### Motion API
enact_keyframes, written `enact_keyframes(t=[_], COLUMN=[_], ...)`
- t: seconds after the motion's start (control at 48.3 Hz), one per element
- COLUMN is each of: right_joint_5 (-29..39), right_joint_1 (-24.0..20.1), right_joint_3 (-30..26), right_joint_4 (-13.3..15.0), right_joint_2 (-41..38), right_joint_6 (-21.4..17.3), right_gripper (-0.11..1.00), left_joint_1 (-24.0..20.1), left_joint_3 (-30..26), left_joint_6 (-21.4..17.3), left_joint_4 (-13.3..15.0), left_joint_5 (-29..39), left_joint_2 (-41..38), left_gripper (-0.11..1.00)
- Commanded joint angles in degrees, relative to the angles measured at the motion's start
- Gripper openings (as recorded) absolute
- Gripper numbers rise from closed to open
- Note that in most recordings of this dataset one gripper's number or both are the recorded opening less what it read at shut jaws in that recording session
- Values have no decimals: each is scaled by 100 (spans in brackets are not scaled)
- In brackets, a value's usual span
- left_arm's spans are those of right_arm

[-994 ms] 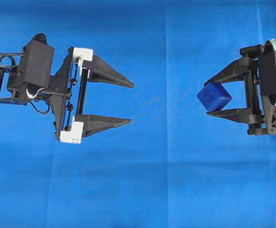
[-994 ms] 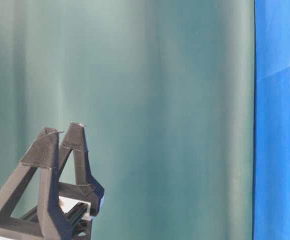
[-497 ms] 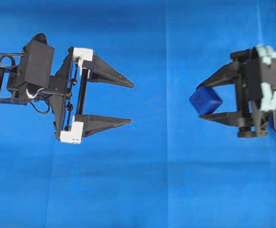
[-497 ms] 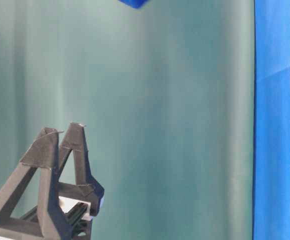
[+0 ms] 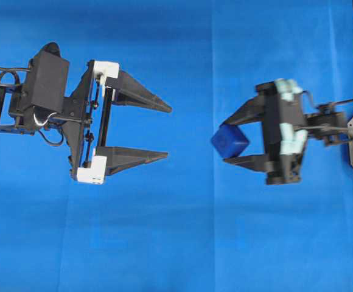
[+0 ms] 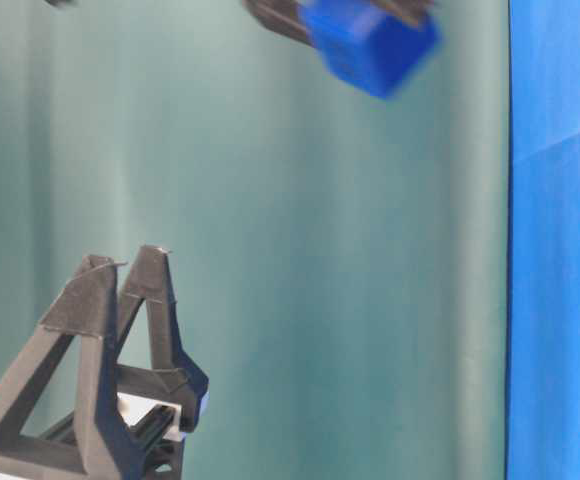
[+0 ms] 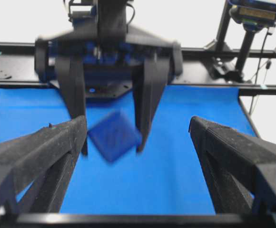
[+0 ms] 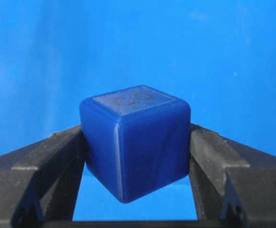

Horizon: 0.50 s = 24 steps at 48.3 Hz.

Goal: Handover the blue block to the right arm after grasping it with the left arm, then place it in the designated position.
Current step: 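Move the right gripper toward the table center and lower the cube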

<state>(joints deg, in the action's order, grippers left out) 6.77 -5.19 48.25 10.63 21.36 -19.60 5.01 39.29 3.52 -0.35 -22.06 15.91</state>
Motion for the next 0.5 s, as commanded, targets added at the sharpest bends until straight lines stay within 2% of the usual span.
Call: enact_keyframes(t=[0.0,0.476], right_joint_5=[-369,-1775], right_joint_1=[79,141], right_joint_3=[-35,-88], right_joint_4=[-62,-343], right_joint_2=[-281,-1872], right_joint_6=[-9,-9], right_gripper=[46,46], left_joint_1=[18,18], left_joint_3=[-141,-149], left_joint_6=[9,9], left_joint_4=[0,0], left_joint_5=[-53,-35], left_joint_2=[123,114], left_gripper=[93,93])
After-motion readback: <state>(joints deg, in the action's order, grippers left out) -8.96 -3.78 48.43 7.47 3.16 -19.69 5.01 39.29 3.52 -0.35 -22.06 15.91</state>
